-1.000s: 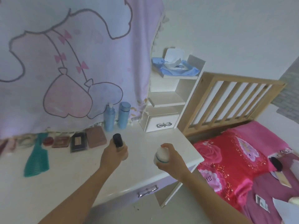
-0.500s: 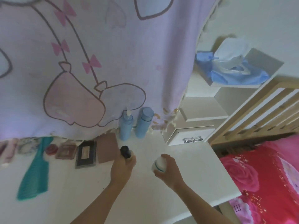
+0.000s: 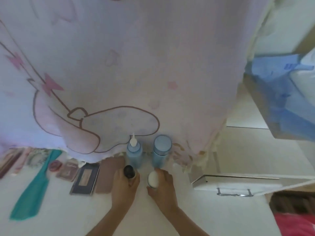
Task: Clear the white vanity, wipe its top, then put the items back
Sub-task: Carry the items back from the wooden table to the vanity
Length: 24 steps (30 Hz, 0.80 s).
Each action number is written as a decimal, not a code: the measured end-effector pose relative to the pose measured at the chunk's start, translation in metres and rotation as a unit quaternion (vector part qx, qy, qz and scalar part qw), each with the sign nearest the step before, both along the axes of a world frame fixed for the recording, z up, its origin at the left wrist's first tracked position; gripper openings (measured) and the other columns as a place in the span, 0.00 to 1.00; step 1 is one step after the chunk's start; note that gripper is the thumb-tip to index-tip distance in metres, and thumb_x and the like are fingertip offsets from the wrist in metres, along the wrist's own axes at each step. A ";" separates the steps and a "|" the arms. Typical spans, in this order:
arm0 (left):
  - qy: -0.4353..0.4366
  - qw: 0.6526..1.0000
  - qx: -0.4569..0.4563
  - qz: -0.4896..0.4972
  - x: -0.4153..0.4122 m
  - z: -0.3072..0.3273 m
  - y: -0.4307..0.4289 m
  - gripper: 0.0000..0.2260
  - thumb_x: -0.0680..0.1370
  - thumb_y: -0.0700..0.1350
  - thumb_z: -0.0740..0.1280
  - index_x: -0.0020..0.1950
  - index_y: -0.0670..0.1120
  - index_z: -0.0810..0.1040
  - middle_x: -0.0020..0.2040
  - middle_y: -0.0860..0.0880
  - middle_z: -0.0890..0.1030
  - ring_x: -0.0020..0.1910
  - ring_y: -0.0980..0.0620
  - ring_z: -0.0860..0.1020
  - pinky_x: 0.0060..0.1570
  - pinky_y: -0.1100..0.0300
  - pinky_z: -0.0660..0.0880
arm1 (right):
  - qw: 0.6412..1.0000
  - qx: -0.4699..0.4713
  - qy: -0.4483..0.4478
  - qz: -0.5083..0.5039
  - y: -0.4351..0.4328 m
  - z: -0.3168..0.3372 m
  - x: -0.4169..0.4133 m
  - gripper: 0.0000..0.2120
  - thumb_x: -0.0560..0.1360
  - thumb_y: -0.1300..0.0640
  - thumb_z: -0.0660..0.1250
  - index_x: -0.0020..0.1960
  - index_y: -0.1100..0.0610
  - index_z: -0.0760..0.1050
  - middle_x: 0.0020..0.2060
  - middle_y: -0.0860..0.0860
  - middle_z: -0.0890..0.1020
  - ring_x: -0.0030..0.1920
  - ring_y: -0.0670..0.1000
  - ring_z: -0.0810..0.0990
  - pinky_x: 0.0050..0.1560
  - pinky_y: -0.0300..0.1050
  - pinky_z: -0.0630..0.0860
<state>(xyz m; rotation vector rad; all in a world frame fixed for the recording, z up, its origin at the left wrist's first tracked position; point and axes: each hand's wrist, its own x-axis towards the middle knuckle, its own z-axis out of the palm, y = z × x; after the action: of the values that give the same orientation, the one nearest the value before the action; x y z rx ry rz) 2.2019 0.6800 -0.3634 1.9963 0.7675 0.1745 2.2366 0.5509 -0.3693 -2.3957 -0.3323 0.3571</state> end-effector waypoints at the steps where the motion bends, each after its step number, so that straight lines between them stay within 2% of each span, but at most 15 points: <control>1: 0.004 1.000 0.005 0.009 0.002 -0.004 0.000 0.10 0.72 0.45 0.69 0.44 0.42 0.72 0.43 0.42 0.74 0.43 0.42 0.75 0.38 0.51 0.72 | 1.000 0.019 0.002 0.004 0.003 -0.002 0.002 0.33 0.68 0.56 0.70 0.60 0.39 0.51 0.61 0.53 0.68 0.62 0.53 0.66 0.57 0.34 0.63; 3: 0.012 0.998 0.051 0.027 0.005 -0.006 -0.002 0.10 0.71 0.44 0.69 0.46 0.40 0.72 0.42 0.42 0.74 0.44 0.42 0.75 0.39 0.51 0.71 | 0.999 0.044 0.003 0.003 0.008 -0.007 0.005 0.34 0.68 0.58 0.71 0.64 0.40 0.56 0.60 0.55 0.67 0.62 0.55 0.67 0.57 0.32 0.60; 5: 0.032 0.993 0.111 0.041 0.008 -0.003 -0.005 0.12 0.72 0.44 0.69 0.50 0.38 0.73 0.45 0.43 0.74 0.49 0.42 0.73 0.43 0.52 0.69 | 0.999 0.050 0.006 0.006 0.011 -0.010 0.008 0.33 0.69 0.59 0.70 0.70 0.48 0.60 0.61 0.56 0.66 0.63 0.55 0.66 0.58 0.30 0.57; 6: 0.043 0.989 0.135 0.047 0.009 0.000 -0.006 0.14 0.72 0.45 0.70 0.51 0.37 0.74 0.46 0.42 0.75 0.50 0.42 0.72 0.45 0.52 0.69 | 0.998 0.056 -0.001 0.006 0.012 -0.013 0.008 0.33 0.70 0.60 0.70 0.70 0.49 0.59 0.61 0.56 0.65 0.63 0.55 0.66 0.59 0.30 0.57; 7: 0.047 0.986 0.154 0.046 0.010 0.003 -0.006 0.15 0.71 0.45 0.70 0.51 0.37 0.74 0.46 0.41 0.76 0.50 0.41 0.72 0.46 0.51 0.70 | 0.998 0.065 -0.016 0.007 0.012 -0.016 0.007 0.35 0.70 0.60 0.70 0.70 0.45 0.57 0.61 0.57 0.65 0.63 0.55 0.67 0.59 0.30 0.57; 8: 0.045 0.982 0.182 0.036 0.009 0.005 -0.007 0.15 0.70 0.46 0.71 0.49 0.37 0.75 0.44 0.41 0.77 0.48 0.40 0.73 0.44 0.50 0.72 | 0.997 0.074 -0.031 0.007 0.012 -0.020 0.006 0.36 0.69 0.61 0.70 0.67 0.41 0.54 0.61 0.57 0.65 0.63 0.55 0.67 0.59 0.31 0.58; 10: 0.032 0.966 0.256 0.002 0.003 -0.001 -0.003 0.15 0.66 0.49 0.72 0.41 0.39 0.76 0.36 0.43 0.77 0.38 0.40 0.75 0.36 0.51 0.74 | 0.995 0.091 -0.044 -0.003 0.010 -0.024 0.000 0.37 0.68 0.62 0.72 0.61 0.39 0.51 0.61 0.59 0.66 0.63 0.58 0.67 0.59 0.32 0.58; 11: 0.023 0.958 0.285 -0.015 -0.002 -0.001 -0.001 0.16 0.63 0.50 0.73 0.40 0.40 0.75 0.34 0.45 0.77 0.35 0.41 0.75 0.34 0.53 0.74 | 0.994 0.100 -0.054 -0.011 0.009 -0.024 -0.003 0.37 0.67 0.62 0.73 0.61 0.41 0.52 0.61 0.60 0.67 0.63 0.59 0.67 0.60 0.34 0.60; 13: 0.008 0.946 0.324 -0.022 -0.018 0.002 0.004 0.18 0.60 0.51 0.73 0.44 0.43 0.75 0.37 0.46 0.78 0.39 0.44 0.73 0.35 0.54 0.75 | 0.983 0.102 -0.146 -0.047 0.006 -0.021 -0.007 0.31 0.66 0.57 0.73 0.61 0.47 0.57 0.60 0.58 0.68 0.61 0.59 0.68 0.57 0.45 0.71; 15: 0.006 0.947 0.322 0.006 -0.039 0.005 0.014 0.23 0.57 0.45 0.79 0.48 0.42 0.77 0.43 0.44 0.80 0.46 0.44 0.73 0.39 0.51 0.77 | 0.954 0.116 -0.266 -0.077 0.004 -0.011 -0.010 0.22 0.66 0.51 0.65 0.58 0.53 0.64 0.57 0.56 0.67 0.56 0.56 0.68 0.48 0.51 0.77; 16: 0.012 0.950 0.312 0.025 -0.052 0.008 0.020 0.25 0.56 0.42 0.80 0.50 0.40 0.78 0.45 0.43 0.81 0.47 0.41 0.75 0.41 0.49 0.77 | 0.941 0.124 -0.308 -0.065 0.006 -0.005 -0.010 0.20 0.66 0.51 0.61 0.57 0.54 0.66 0.56 0.56 0.67 0.55 0.56 0.68 0.47 0.50 0.77; 18: 0.030 0.946 0.318 0.061 -0.082 0.012 0.033 0.26 0.56 0.39 0.80 0.52 0.39 0.78 0.47 0.42 0.81 0.47 0.37 0.78 0.42 0.47 0.77 | 0.925 0.131 -0.356 -0.024 0.015 0.002 -0.014 0.17 0.67 0.53 0.59 0.55 0.56 0.67 0.56 0.57 0.67 0.54 0.57 0.68 0.52 0.47 0.72; 20: 0.057 0.942 0.313 0.107 -0.118 0.019 0.050 0.24 0.60 0.39 0.79 0.53 0.39 0.78 0.51 0.41 0.80 0.50 0.36 0.78 0.46 0.45 0.77 | 0.916 0.137 -0.377 0.013 0.034 0.009 -0.022 0.16 0.67 0.56 0.60 0.55 0.56 0.67 0.55 0.58 0.69 0.54 0.58 0.68 0.54 0.47 0.70; 22: 0.071 0.943 0.275 0.172 -0.157 0.028 0.068 0.22 0.66 0.39 0.75 0.58 0.38 0.76 0.57 0.39 0.78 0.57 0.36 0.74 0.54 0.43 0.73 | 0.914 0.139 -0.376 0.062 0.061 0.020 -0.038 0.19 0.65 0.59 0.65 0.55 0.55 0.67 0.56 0.59 0.71 0.55 0.57 0.68 0.51 0.52 0.76; 24: 0.064 0.936 0.276 0.211 -0.203 0.031 0.085 0.22 0.66 0.37 0.75 0.58 0.37 0.76 0.57 0.37 0.77 0.57 0.33 0.73 0.53 0.39 0.72 | 0.911 0.134 -0.363 0.143 0.089 0.030 -0.062 0.22 0.64 0.63 0.70 0.55 0.54 0.68 0.57 0.59 0.73 0.57 0.57 0.69 0.48 0.56 0.78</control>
<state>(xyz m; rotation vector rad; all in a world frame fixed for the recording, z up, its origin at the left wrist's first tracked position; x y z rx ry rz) 1.9992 0.7649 -0.3329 2.3510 1.3443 0.5696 2.1750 0.6400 -0.3398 -2.1185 -1.0015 -0.4557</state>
